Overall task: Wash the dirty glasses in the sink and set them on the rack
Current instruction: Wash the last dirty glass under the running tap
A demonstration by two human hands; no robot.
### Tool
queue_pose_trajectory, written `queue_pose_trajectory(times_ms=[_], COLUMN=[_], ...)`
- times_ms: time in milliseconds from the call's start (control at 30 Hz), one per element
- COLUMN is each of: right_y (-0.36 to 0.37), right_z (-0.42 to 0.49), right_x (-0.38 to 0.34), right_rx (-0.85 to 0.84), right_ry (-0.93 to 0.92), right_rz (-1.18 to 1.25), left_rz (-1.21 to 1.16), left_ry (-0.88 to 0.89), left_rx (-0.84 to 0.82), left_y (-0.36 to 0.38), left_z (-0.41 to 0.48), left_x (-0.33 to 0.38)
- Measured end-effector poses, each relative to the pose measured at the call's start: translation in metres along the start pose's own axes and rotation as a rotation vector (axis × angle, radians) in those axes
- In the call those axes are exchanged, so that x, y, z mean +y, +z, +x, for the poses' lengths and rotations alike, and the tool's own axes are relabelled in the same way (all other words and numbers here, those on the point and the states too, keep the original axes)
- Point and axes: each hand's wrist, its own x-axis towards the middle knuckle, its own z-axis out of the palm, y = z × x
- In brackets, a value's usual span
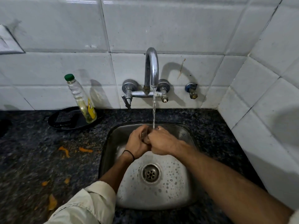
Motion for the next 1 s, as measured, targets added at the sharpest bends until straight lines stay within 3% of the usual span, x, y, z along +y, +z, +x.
queue_pose_trajectory(times_ms=[67, 133, 200, 233, 333, 400, 467, 567, 700, 767, 867, 967, 1000], right_y=[0.003, 0.016, 0.033, 0.042, 0.048, 0.035, 0.02, 0.006, 0.001, 0.0, 0.004, 0.014, 0.017], right_z=[0.012, 0.018, 0.012, 0.006, -0.004, -0.004, 0.004, 0.006, -0.005, -0.009, -0.006, 0.004, 0.006], right_x=[-0.022, -0.047, -0.061, -0.06, -0.043, -0.037, -0.032, -0.014, 0.003, 0.004, 0.004, -0.008, -0.011], right_rx=[0.067, 0.295, 0.586, 0.663, 0.654, 0.639, 0.585, 0.532, 0.404, 0.41, 0.442, 0.486, 0.505], right_ry=[0.256, 0.484, 0.5, 0.415, 0.253, 0.336, 0.478, 0.454, 0.159, 0.11, 0.224, 0.489, 0.546], right_rz=[0.375, 0.751, 0.919, 0.892, 0.647, 0.738, 0.629, 0.462, 0.732, 0.903, 0.974, 0.813, 0.737], left_rz=[0.012, 0.075, 0.132, 0.125, 0.043, 0.014, 0.074, -0.032, -0.663, -0.803, -0.565, 0.113, 0.215], left_ry=[0.002, 0.01, 0.022, 0.01, -0.036, -0.123, -0.262, -0.298, -0.341, -0.359, -0.388, -0.333, -0.311], left_rx=[0.084, 0.136, 0.159, 0.164, 0.216, 0.272, 0.285, 0.116, -0.345, -0.515, -0.431, -0.081, -0.002], left_y=[0.005, 0.006, 0.001, -0.002, 0.003, 0.02, 0.035, 0.028, -0.005, -0.015, -0.01, 0.013, 0.018], left_z=[0.003, 0.007, 0.012, 0.012, 0.003, -0.007, -0.017, -0.019, -0.013, -0.014, -0.011, -0.009, -0.011], left_x=[-0.002, -0.006, -0.009, -0.009, -0.001, 0.011, 0.025, 0.029, 0.026, 0.026, 0.031, 0.036, 0.038])
